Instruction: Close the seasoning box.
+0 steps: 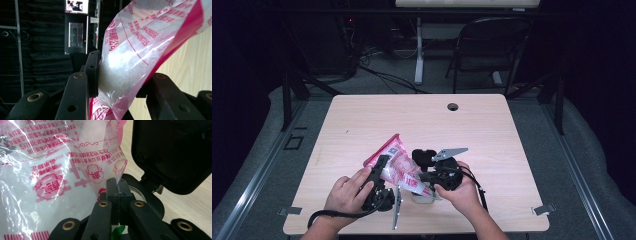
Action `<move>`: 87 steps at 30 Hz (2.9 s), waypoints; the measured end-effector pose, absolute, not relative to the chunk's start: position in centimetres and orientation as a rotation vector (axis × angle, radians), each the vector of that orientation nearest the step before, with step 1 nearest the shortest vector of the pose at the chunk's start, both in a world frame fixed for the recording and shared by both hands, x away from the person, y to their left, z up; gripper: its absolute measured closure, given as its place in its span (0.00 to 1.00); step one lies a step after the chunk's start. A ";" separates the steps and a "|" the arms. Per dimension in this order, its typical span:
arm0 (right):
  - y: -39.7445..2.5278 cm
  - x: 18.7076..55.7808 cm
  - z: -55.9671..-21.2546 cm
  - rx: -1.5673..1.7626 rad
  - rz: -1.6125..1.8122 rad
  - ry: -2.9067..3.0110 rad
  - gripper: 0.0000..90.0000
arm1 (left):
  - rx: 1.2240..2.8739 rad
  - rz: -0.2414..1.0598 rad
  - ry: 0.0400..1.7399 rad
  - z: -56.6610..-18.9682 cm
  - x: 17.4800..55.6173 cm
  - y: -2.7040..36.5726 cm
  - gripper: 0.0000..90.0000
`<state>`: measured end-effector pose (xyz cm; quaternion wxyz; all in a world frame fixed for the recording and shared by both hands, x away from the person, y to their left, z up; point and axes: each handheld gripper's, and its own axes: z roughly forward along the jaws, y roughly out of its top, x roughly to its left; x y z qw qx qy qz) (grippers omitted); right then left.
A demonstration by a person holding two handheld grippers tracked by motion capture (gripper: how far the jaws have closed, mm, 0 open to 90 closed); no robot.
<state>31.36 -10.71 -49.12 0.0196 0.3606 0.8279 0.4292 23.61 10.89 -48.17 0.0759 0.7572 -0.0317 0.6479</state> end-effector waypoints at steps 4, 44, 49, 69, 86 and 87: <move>-10.7 31.4 -49.1 1.119 1.333 2.568 1.00 | 2.271 1.939 -0.095 -48.2 23.6 10.9 0.72; -10.7 31.4 -49.1 1.118 1.338 2.565 1.00 | 2.261 1.946 -0.105 -48.0 23.5 10.8 0.72; -10.7 31.3 -49.1 1.117 1.341 2.561 1.00 | 2.254 1.952 -0.110 -48.0 23.5 10.7 0.72; -10.8 31.3 -49.0 1.118 1.339 2.560 1.00 | 2.257 1.952 -0.115 -47.9 23.5 10.6 0.72; -10.8 31.4 -49.0 1.117 1.340 2.559 1.00 | 2.251 1.954 -0.127 -47.7 23.5 10.4 0.72; -10.9 31.4 -49.0 1.119 1.338 2.559 1.00 | 2.251 1.953 -0.126 -47.7 23.5 10.4 0.72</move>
